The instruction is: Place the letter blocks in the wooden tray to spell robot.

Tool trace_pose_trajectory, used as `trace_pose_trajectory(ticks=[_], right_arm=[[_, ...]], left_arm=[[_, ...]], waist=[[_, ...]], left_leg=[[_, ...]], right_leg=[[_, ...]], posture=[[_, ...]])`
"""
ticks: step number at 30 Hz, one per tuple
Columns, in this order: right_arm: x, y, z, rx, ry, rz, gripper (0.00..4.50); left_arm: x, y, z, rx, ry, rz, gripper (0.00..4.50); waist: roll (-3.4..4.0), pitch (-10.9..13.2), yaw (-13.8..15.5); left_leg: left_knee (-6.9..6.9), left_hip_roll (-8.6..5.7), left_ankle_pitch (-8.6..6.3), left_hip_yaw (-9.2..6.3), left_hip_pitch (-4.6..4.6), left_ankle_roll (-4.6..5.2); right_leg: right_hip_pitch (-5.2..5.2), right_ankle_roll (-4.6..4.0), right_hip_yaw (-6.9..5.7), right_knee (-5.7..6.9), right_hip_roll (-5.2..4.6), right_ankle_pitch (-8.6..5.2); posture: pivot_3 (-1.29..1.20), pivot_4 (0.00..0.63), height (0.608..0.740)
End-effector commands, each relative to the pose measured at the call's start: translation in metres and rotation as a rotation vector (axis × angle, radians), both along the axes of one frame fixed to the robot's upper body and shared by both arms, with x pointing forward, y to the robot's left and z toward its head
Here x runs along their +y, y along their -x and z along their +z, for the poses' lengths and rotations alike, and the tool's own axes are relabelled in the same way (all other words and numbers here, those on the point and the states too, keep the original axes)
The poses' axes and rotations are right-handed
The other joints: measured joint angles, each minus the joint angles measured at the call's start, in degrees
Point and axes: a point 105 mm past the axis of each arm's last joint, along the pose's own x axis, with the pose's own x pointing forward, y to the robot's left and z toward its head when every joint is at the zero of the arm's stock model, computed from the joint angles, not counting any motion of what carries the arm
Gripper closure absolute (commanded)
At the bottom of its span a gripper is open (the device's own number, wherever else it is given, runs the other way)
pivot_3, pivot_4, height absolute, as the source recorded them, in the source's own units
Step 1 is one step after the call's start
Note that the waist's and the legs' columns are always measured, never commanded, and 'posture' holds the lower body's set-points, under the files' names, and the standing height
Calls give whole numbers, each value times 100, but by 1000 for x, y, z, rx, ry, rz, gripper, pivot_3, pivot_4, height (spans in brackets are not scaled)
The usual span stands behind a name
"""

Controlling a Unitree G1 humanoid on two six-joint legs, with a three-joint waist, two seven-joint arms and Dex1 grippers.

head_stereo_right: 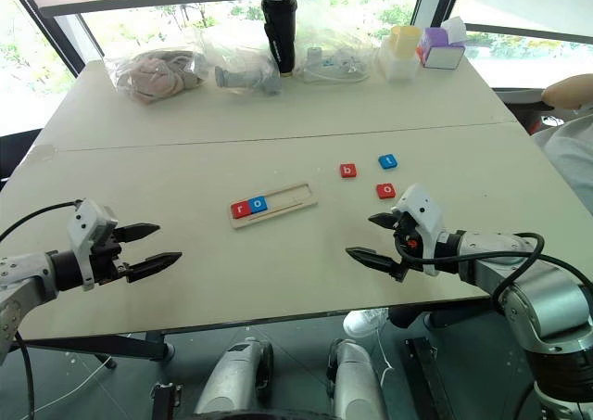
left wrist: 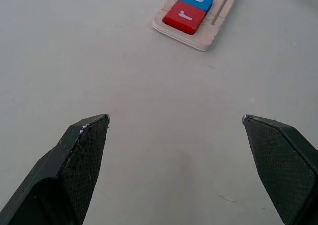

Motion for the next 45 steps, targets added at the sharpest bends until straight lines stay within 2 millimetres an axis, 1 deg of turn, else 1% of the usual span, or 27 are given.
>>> trace_pose_trajectory(ticks=[1,4,16,20,21,23,24,25,26,27,29,31,33,35,37,39,41,45], right_arm=[[0,0,6,-34,10,9,39],[0,0,6,-35,11,9,39],[-2,-1,3,-30,33,6,39],[-9,-4,3,-24,60,-4,39],[-12,-5,4,-22,68,-6,39],[-21,-15,17,-30,71,-37,39],[-22,-18,24,-37,57,-42,39],[-17,-19,31,-42,22,-36,39],[-12,-19,34,-44,-1,-28,39],[-2,-17,36,-44,-18,-8,39],[10,-13,34,-41,-19,14,39],[24,-8,30,-40,-29,30,39],[37,-4,26,-44,-50,33,39],[48,-2,22,-47,-65,31,39],[54,0,19,-50,-73,22,39],[56,1,17,-50,-79,13,39],[56,3,15,-50,-79,7,39],[48,1,13,-63,-61,-31,39]], left_arm=[[1,-5,10,-58,-20,3,0],[0,-7,13,-65,-10,1,0],[-2,-5,11,-50,-15,-6,0],[9,-8,14,-58,-80,-9,0],[13,-10,18,-65,-90,-9,0],[18,-17,27,-70,-129,-61,0],[18,-20,31,-69,-144,-87,0],[13,-24,32,-64,-155,-130,0],[10,-27,32,-60,-160,-158,0],[2,-33,31,-57,-162,-196,0],[-8,-41,28,-52,-166,-247,0],[-23,-50,22,-49,-171,-299,0],[-40,-62,16,-79,-169,-337,0],[-57,-74,11,-89,-131,-355,0],[-68,-83,2,-93,-137,-370,0],[-79,-90,-4,-98,-141,-387,0],[-90,-96,-8,-94,-127,-398,0],[-100,-102,-24,-80,-177,-424,0]], waist=[[0,0,0],[0,0,6],[0,0,0],[0,0,4],[0,0,2],[1,3,6],[1,3,5],[1,3,7],[2,2,3],[3,2,2],[-1,0,11],[0,0,14],[-2,0,16],[-5,0,30],[-9,-1,14],[-9,-1,-1],[-11,-2,3],[-11,-3,5]], left_leg=[[0,0,0,0,0,0],[0,0,0,0,-1,0],[-8,2,-1,13,0,0],[-7,2,-1,15,0,0],[-7,1,-1,18,0,0],[-7,2,-1,21,1,0],[-6,2,-1,22,-3,-1],[-6,5,-1,29,-9,-1],[-5,7,-1,34,-9,0],[-5,8,-1,37,-8,0],[-6,9,-1,41,-5,0],[-9,9,-1,48,-8,1],[-13,6,1,53,-10,9],[-16,5,1,55,-10,11],[-9,5,2,55,-10,12],[2,6,2,55,-8,12],[8,7,2,57,0,12],[14,8,3,55,6,13]], right_leg=[[0,0,0,0,0,0],[0,0,0,-1,0,0],[-7,0,3,-3,-1,0],[-7,0,4,-3,-2,0],[-9,0,4,-3,-2,0],[-11,-1,5,-3,-2,0],[-18,-2,4,-3,-1,1],[-29,-6,2,-7,-1,3],[-28,-9,2,-7,-2,6],[-28,-10,2,-7,-2,6],[-22,-10,3,-5,-5,7],[-29,-10,8,0,-5,9],[-36,-6,12,10,-3,9],[-38,9,13,18,-1,25],[-38,10,13,25,2,27],[-35,20,15,30,2,20],[-29,8,20,29,1,21],[-24,-6,23,29,1,21]], posture=[[0,150,740],[0,150,740],[0,150,740],[0,150,740],[0,150,740],[0,150,740],[0,150,740],[0,150,740],[0,150,740],[0,150,740],[0,150,740],[0,150,740],[0,150,740],[0,150,740],[0,150,740],[0,150,740],[0,150,740],[0,150,740]])
